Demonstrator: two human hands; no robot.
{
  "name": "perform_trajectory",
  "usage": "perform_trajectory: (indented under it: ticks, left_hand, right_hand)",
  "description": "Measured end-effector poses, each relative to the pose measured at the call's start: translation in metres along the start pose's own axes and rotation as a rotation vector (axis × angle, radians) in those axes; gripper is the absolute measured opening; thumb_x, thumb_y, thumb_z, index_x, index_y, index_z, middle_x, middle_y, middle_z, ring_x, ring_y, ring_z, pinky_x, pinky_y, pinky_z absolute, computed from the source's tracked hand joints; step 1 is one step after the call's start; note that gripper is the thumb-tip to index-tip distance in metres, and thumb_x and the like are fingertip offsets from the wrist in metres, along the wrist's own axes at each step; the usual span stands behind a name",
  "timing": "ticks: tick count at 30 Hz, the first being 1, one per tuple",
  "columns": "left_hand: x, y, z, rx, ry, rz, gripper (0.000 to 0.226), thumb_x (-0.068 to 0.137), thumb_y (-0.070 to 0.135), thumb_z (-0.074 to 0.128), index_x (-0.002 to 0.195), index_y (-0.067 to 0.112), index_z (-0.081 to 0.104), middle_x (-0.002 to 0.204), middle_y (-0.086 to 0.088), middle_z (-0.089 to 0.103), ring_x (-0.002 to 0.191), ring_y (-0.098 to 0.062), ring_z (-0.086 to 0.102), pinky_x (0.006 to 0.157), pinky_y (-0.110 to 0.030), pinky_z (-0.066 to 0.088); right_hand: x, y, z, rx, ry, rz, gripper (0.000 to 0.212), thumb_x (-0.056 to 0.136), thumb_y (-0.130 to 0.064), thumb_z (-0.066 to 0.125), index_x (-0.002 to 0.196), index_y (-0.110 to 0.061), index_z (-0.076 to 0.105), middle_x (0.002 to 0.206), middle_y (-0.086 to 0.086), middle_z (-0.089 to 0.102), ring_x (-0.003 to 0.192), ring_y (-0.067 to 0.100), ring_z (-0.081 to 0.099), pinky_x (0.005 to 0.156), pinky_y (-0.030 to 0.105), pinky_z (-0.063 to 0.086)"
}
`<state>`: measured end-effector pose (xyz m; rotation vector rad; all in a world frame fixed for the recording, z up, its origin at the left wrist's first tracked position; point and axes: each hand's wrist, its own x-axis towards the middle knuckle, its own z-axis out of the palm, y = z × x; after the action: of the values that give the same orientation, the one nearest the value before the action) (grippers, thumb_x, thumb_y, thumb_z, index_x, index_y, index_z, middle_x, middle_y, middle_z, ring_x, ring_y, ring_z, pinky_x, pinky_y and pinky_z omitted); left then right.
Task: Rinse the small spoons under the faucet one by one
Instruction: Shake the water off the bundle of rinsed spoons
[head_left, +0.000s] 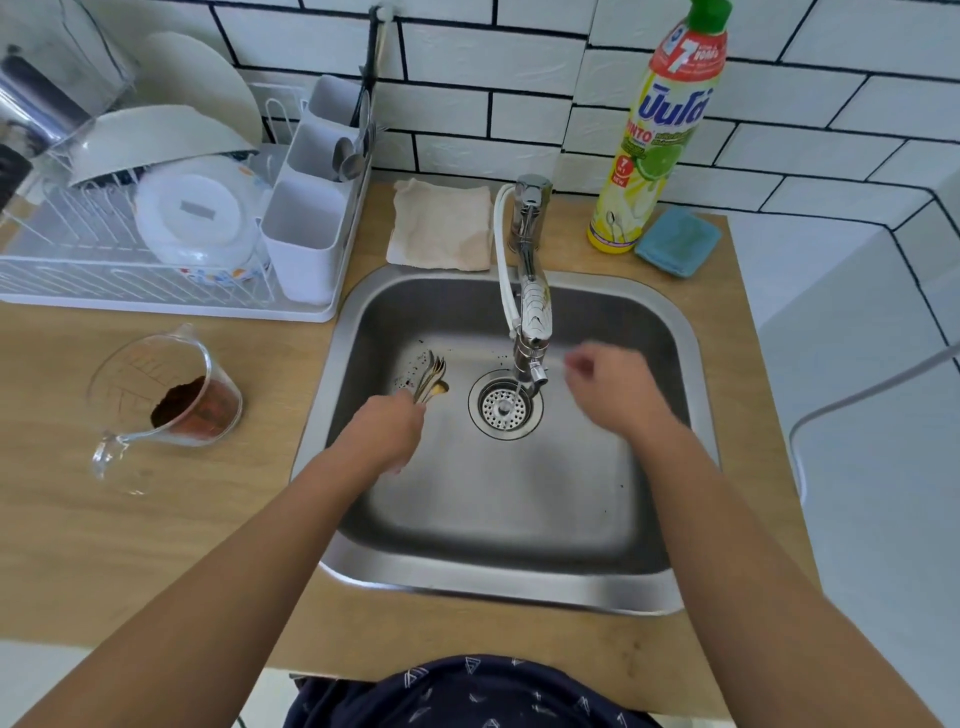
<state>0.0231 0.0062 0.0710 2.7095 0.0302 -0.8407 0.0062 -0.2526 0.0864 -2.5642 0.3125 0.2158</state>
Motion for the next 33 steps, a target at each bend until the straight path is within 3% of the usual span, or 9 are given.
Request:
perform_trajectory:
  ticks: [4, 8, 15, 17, 20, 23, 26, 29, 33]
  left_hand:
    - [0.0, -0.001, 0.0, -0.094, 0.046, 0.044, 0.036, 0.109, 0.033, 0.033, 0.124, 0.005, 0.049, 0.112, -0.021, 0.064, 0.093, -0.035, 0.068, 0.081, -0.044, 0.057]
    - [-0.003, -0.005, 0.002, -0.082, 0.019, 0.06, 0.032, 0.109, 0.033, 0.035, 0.12, 0.007, 0.05, 0.103, -0.014, 0.064, 0.082, -0.027, 0.065, 0.066, -0.035, 0.052]
    - [-0.01, -0.008, 0.0, -0.146, 0.038, 0.087, 0.027, 0.108, 0.034, 0.036, 0.108, 0.011, 0.05, 0.099, -0.011, 0.064, 0.084, -0.029, 0.071, 0.053, -0.027, 0.046]
    - [-0.012, -0.006, -0.003, -0.201, 0.035, 0.069, 0.026, 0.108, 0.035, 0.038, 0.105, 0.012, 0.05, 0.1, -0.011, 0.064, 0.087, -0.031, 0.072, 0.056, -0.031, 0.053]
    - [-0.016, -0.004, -0.007, -0.278, 0.033, 0.055, 0.026, 0.107, 0.038, 0.04, 0.105, 0.014, 0.05, 0.094, -0.008, 0.062, 0.084, -0.029, 0.073, 0.055, -0.03, 0.054]
    - [-0.023, -0.002, -0.01, -0.301, 0.013, 0.054, 0.027, 0.107, 0.039, 0.039, 0.109, 0.014, 0.049, 0.09, -0.007, 0.061, 0.081, -0.027, 0.072, 0.065, -0.036, 0.061]
    - [-0.032, 0.004, -0.013, -0.277, 0.04, 0.083, 0.025, 0.107, 0.038, 0.04, 0.103, 0.016, 0.049, 0.087, -0.007, 0.061, 0.074, -0.025, 0.072, 0.057, -0.033, 0.058]
    - [-0.044, 0.011, -0.018, -0.311, 0.166, 0.165, 0.025, 0.107, 0.04, 0.038, 0.089, 0.023, 0.044, 0.077, -0.005, 0.059, 0.058, -0.019, 0.071, 0.04, -0.021, 0.047]
    - [-0.062, 0.02, -0.022, -0.519, 0.439, 0.343, 0.024, 0.107, 0.039, 0.037, 0.09, 0.023, 0.042, 0.067, -0.004, 0.055, 0.052, -0.019, 0.063, 0.036, -0.016, 0.045]
  right_hand:
    - [0.046, -0.048, -0.051, 0.105, 0.198, -0.225, 0.062, 0.096, 0.006, 0.048, 0.155, -0.011, 0.041, 0.16, 0.013, 0.044, 0.147, 0.028, 0.04, 0.115, 0.025, 0.025]
    - [0.087, -0.076, -0.065, -0.143, 0.027, -0.317, 0.087, 0.089, 0.017, 0.046, 0.164, -0.011, 0.013, 0.173, 0.006, 0.008, 0.158, 0.022, 0.014, 0.119, 0.02, 0.009]
    - [0.078, -0.06, -0.05, -0.275, -0.032, -0.344, 0.091, 0.093, 0.003, 0.059, 0.165, -0.021, 0.009, 0.174, -0.004, 0.003, 0.156, 0.023, 0.021, 0.121, 0.041, 0.031]
    - [0.066, -0.055, -0.05, -0.135, 0.001, -0.323, 0.076, 0.094, 0.0, 0.059, 0.162, -0.016, 0.028, 0.172, 0.003, 0.02, 0.152, 0.025, 0.031, 0.122, 0.04, 0.03]
    - [0.025, -0.037, -0.03, 0.242, 0.201, -0.139, 0.022, 0.089, -0.015, 0.074, 0.11, -0.013, 0.068, 0.117, 0.008, 0.064, 0.104, 0.02, 0.062, 0.096, 0.039, 0.05]
    - [-0.026, -0.015, 0.006, 0.379, 0.159, 0.171, 0.028, 0.08, -0.012, 0.077, 0.075, -0.019, 0.05, 0.072, -0.001, 0.055, 0.069, 0.02, 0.049, 0.063, 0.034, 0.043]
    - [-0.053, -0.005, 0.021, 0.351, 0.069, 0.232, 0.027, 0.08, -0.008, 0.071, 0.069, -0.016, 0.048, 0.066, 0.0, 0.051, 0.068, 0.023, 0.047, 0.06, 0.031, 0.04]
    - [-0.059, -0.016, -0.002, 0.404, 0.311, 0.125, 0.025, 0.078, -0.009, 0.068, 0.066, -0.013, 0.046, 0.063, -0.003, 0.048, 0.06, 0.012, 0.04, 0.054, 0.019, 0.031]
    - [-0.063, -0.039, -0.04, 0.475, 0.727, -0.078, 0.022, 0.072, -0.005, 0.062, 0.065, -0.012, 0.042, 0.058, -0.007, 0.038, 0.055, 0.006, 0.035, 0.052, 0.015, 0.029]
